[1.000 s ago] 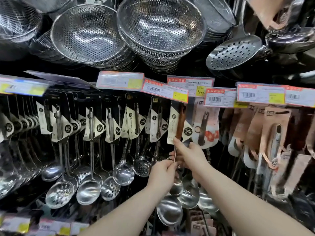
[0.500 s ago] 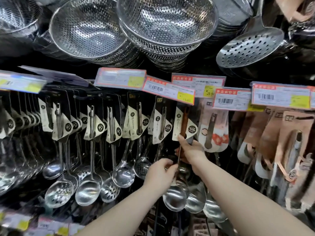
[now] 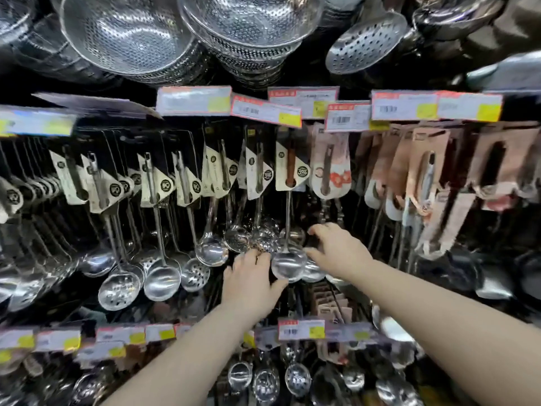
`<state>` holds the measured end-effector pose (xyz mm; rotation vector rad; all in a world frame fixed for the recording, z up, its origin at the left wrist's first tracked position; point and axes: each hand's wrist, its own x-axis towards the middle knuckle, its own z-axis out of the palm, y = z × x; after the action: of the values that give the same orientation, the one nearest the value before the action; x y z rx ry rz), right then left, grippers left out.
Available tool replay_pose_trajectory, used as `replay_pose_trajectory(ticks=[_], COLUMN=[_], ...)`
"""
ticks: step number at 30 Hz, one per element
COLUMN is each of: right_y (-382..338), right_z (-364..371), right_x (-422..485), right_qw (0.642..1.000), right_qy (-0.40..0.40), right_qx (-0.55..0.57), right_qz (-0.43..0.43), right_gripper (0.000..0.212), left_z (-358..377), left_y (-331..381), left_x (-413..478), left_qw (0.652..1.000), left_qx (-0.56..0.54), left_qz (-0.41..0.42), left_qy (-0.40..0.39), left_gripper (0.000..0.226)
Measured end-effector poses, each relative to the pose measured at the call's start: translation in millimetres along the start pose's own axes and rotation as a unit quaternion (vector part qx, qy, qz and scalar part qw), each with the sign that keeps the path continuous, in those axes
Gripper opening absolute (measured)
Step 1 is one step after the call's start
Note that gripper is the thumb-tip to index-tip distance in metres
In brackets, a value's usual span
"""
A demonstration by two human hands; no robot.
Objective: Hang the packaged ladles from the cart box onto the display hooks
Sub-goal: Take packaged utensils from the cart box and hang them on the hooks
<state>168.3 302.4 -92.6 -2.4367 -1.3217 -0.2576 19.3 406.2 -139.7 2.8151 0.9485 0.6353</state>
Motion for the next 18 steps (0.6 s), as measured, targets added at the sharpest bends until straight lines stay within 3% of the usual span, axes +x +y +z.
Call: replay_pose_trajectory(ticks=[3,11,18], right_y=[17,69,214], right_z=[-5,-14,-76], right_x=[-33,-107,-263], right_qw=[0.996,0.992,0.978], right_qy=[-0.036,-0.068,-0.067], right_qx=[-0.081,-0.105,-0.120], right_qz=[-0.011,0.013,0.154], right_gripper=[0.047,0.043,0.042], left_z=[13,20,71], left_y=[16,62,228], left_x=[-22,-62,-113], left_qw=[0.999,0.996,0.981], left_qx=[0.002,0.026,0.015], left_qz=[0.014,0.040,0.149], left_qy=[-0.042,-0.079,-0.123], left_gripper=[0.070,0.069,0.065])
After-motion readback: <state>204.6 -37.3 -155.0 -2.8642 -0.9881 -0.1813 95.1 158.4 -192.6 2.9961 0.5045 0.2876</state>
